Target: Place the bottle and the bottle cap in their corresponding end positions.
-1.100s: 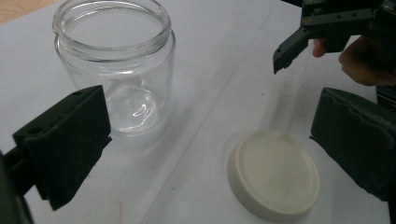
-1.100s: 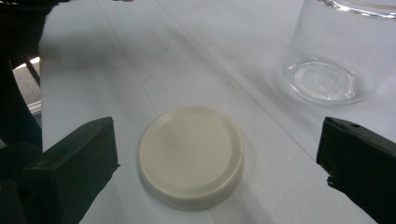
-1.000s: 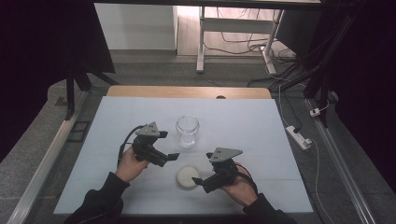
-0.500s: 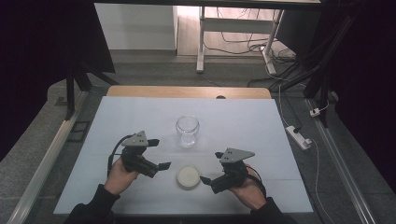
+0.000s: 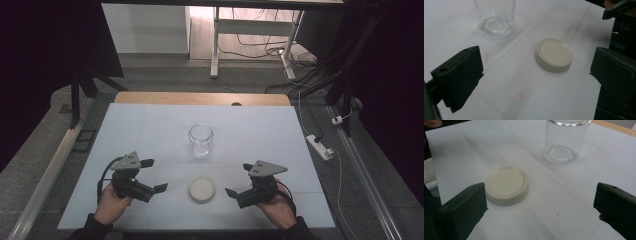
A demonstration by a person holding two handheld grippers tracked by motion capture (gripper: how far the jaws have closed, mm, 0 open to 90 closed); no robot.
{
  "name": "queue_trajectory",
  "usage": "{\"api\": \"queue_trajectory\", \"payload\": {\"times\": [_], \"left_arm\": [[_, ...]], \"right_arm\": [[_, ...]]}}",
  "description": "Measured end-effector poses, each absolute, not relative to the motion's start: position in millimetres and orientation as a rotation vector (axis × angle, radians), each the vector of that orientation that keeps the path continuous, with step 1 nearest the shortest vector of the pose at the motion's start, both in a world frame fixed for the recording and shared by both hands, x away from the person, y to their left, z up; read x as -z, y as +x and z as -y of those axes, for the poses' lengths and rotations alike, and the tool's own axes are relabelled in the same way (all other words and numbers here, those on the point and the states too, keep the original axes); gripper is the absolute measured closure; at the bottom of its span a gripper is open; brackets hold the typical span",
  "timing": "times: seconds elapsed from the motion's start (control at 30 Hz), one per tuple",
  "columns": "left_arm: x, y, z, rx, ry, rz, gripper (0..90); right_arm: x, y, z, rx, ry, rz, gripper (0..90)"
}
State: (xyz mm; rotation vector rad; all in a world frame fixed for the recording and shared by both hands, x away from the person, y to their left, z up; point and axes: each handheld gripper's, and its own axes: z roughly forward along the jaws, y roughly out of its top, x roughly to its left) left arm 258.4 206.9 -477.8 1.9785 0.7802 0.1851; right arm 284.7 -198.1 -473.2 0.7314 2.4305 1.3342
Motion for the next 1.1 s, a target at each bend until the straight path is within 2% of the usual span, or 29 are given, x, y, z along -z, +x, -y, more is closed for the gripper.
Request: {"api": "queue_trajectory", "payload": {"times": [0.57,1.1], "left_arm": [[493,214,-258,-0.253,1.92,-0.942,0.0],[519,187,-298,-0.26,1.899,-1.108,0.0]], "right_arm": [[479,267,250,-1.276,0.89,-2.342,0.0],[493,245,296,-1.189,1.094,-2.272,0.0]]}}
